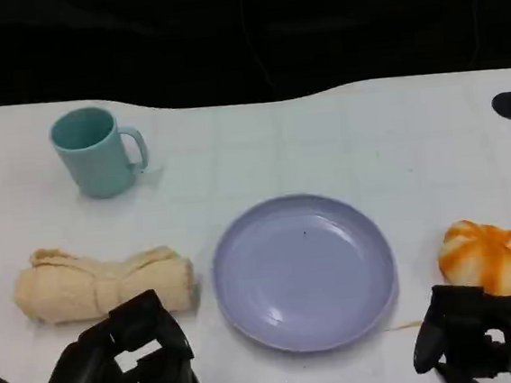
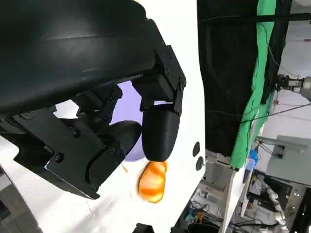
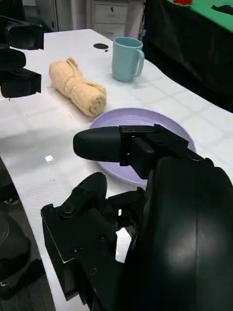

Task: Grasp the towel on the left side of the plate with the left hand and place it into the plate.

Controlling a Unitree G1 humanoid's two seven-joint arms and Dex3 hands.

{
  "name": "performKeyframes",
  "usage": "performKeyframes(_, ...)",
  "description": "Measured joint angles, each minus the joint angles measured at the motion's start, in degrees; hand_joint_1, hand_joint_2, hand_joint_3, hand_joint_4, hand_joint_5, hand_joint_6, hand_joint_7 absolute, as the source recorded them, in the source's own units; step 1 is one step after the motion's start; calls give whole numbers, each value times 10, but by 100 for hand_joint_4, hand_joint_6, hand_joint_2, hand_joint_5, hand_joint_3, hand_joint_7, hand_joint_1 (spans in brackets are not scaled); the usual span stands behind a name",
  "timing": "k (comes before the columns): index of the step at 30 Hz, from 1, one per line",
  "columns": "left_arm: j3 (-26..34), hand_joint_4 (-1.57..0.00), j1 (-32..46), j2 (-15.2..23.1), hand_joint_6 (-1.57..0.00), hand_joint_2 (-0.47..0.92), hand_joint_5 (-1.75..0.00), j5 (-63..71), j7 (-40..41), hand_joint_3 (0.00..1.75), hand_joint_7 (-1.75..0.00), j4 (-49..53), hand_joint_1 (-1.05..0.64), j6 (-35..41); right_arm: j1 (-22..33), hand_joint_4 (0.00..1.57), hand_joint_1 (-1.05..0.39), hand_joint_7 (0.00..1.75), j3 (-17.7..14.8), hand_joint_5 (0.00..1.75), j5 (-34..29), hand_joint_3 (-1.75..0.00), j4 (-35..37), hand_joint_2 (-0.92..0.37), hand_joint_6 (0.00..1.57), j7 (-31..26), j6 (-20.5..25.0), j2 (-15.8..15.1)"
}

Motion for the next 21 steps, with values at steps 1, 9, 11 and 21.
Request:
performKeyframes(1,1,-74,0,0,-75,51,-173,0,0,126,-139,0,-9,0,0,69,-5,149,1,175,0,-102,0,-66,60,0,0,0)
performKeyframes(9,6,-46,-2,4,-49,67,-146,30,0,81,-90,0,-13,-40,0,71,-4,150,7,175,-8,-105,-4,-65,61,-7,0,0)
performKeyframes(11,10,-42,-5,4,-42,70,-134,43,0,68,-75,2,-10,-60,0,71,-4,150,9,175,-10,-106,-6,-65,61,-8,0,1)
performKeyframes(21,23,-22,-18,37,-35,92,-84,165,1,6,-16,34,-28,-187,2,71,-5,150,19,175,-20,-107,-11,-63,61,-12,0,2)
